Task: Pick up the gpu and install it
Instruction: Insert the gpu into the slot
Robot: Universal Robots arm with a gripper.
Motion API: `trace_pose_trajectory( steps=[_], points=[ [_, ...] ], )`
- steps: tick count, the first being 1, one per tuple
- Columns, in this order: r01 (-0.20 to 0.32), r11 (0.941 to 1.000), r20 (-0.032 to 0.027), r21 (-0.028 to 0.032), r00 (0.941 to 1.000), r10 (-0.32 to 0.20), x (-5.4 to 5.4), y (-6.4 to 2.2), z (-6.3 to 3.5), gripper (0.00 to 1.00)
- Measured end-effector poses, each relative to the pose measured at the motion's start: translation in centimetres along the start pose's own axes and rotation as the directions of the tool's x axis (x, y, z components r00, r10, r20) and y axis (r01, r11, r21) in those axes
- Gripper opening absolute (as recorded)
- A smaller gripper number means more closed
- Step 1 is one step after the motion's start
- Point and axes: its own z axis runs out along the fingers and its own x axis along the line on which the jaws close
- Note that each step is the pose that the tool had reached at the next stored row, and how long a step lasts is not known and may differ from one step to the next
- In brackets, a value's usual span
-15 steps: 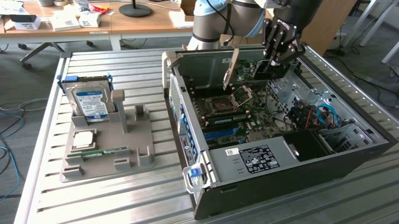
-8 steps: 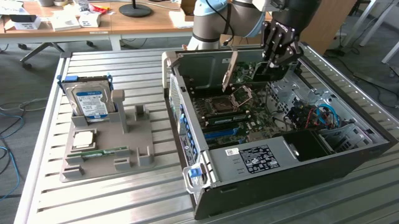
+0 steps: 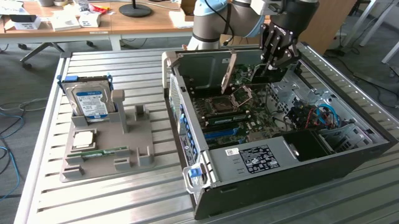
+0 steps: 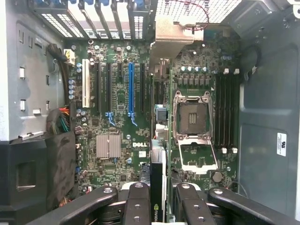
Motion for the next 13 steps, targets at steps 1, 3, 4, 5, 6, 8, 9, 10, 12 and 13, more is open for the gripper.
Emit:
trace_pose_trajectory(
  steps=[1,3,4,5,6,8,9,10,12,13],
  points=[
    [0.0,1.0,0.0,0.0,1.0,0.0,0.0,0.02,0.08,0.26],
    [0.001,1.0,0.0,0.0,1.0,-0.001,0.01,0.05,0.23,0.26],
    [0.001,1.0,0.0,0.0,1.0,-0.001,0.02,0.08,0.31,0.26],
    [0.002,1.0,0.0001,0.0,1.0,-0.002,0.02,0.1,0.39,0.26],
    [0.002,1.0,0.0,0.0,1.0,-0.002,0.02,0.12,0.47,0.26],
    [0.003,1.0,0.0,-0.0001,1.0,-0.003,0.03,0.16,0.64,0.26],
    [0.003,1.0,0.0,-0.0001,1.0,-0.003,0.04,0.18,0.72,0.26],
    [0.003,1.0,0.0,-0.0001,1.0,-0.003,0.04,0.2,0.8,0.26],
    [0.004,1.0,0.0,-0.0001,1.0,-0.004,0.05,0.24,0.98,0.26],
    [0.004,1.0,-0.0001,-0.0002,1.0,-0.004,0.05,0.25,1.05,0.26]
  ],
)
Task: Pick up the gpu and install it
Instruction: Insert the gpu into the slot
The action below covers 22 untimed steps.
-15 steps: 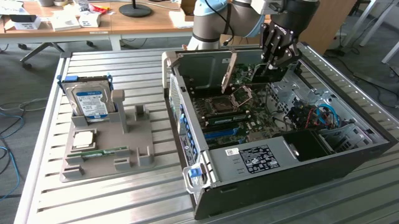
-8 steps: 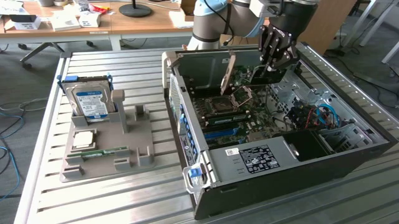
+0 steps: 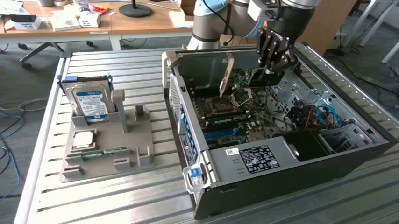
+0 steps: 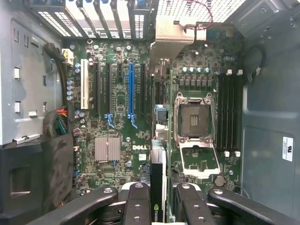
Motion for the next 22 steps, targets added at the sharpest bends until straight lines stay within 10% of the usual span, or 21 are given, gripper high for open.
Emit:
trace_pose_trajectory(
  steps=[22],
  points=[
    [0.006,1.0,-0.0004,-0.0004,1.0,-0.006,0.1,0.31,1.5,0.26]
  ],
)
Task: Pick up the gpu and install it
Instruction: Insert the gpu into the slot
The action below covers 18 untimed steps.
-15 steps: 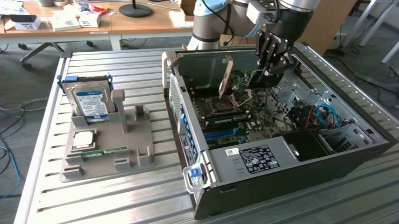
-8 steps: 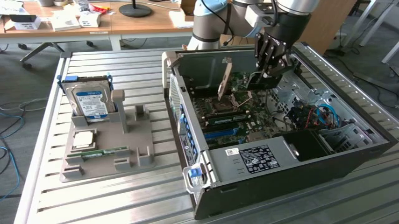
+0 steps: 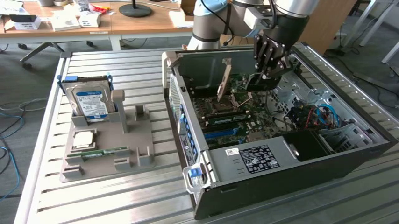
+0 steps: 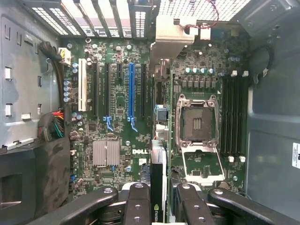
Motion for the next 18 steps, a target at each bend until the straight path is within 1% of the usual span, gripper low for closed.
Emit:
trace_pose_trajectory(
  steps=[7,15,18],
  points=[
    [0.0,1.0,0.0006,0.0002,1.0,0.0,0.04,0.02,0.03,0.26],
    [0.0,1.0,0.0003,0.0001,1.0,0.0,0.76,0.0,-0.01,0.26],
    [0.0,1.0,0.0004,0.0001,1.0,0.0,0.81,0.01,-0.02,0.26]
  ],
)
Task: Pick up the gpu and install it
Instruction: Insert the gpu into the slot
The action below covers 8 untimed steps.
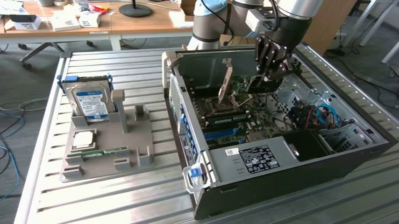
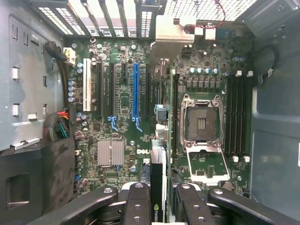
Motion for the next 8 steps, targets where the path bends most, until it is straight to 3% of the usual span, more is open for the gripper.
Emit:
trace_pose_trajectory(
  steps=[8],
  points=[
    [0.0,1.0,-0.0001,0.0,1.0,0.0,0.02,-0.01,0.29,0.26]
  ],
)
